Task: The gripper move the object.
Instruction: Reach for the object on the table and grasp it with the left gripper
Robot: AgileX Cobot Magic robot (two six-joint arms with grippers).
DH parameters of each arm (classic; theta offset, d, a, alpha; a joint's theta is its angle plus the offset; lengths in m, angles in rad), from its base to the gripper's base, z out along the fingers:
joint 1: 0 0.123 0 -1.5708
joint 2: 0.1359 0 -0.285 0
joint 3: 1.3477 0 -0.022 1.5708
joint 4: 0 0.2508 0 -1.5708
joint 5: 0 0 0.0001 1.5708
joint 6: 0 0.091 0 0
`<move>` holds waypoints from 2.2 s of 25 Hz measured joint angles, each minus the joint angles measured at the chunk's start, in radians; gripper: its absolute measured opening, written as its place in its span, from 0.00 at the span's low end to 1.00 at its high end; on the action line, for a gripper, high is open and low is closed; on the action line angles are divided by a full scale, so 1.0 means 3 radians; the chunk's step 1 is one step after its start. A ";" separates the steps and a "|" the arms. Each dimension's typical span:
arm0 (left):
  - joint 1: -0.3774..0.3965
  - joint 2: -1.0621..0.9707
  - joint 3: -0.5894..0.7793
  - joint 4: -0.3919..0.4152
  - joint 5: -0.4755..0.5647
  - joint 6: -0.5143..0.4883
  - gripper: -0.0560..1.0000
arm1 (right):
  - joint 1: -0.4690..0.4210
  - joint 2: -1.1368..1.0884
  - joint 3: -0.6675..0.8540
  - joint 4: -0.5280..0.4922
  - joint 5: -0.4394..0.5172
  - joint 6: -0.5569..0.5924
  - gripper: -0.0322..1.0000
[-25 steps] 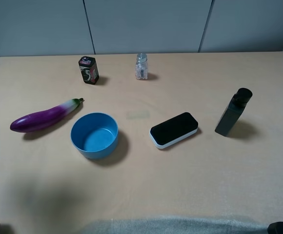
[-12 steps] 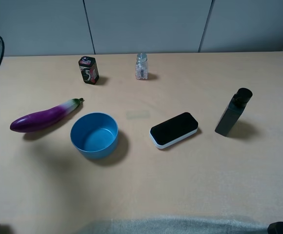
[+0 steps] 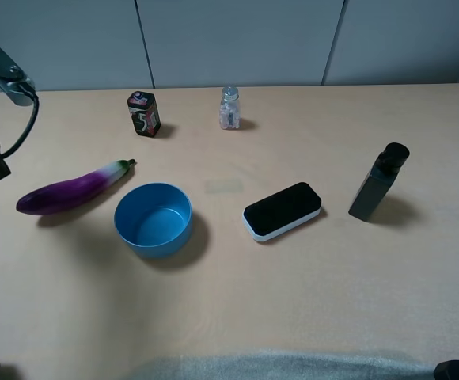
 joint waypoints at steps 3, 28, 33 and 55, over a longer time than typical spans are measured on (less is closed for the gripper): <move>-0.0083 0.0138 0.0000 -0.0004 -0.0086 0.0000 0.84 | 0.0000 0.0000 0.0000 0.0000 0.0000 0.0000 0.70; -0.0429 0.0971 -0.0001 -0.0078 -0.0737 -0.0085 0.84 | 0.0000 0.0000 0.0000 0.0000 0.0000 0.0000 0.70; -0.0429 0.1101 -0.0008 -0.0078 -0.0743 -0.0085 0.84 | 0.0000 0.0000 0.0000 0.0000 0.0000 0.0000 0.70; -0.0429 0.1355 -0.0011 -0.0078 -0.1031 -0.0088 0.84 | 0.0000 0.0000 0.0000 0.0000 0.0000 0.0000 0.70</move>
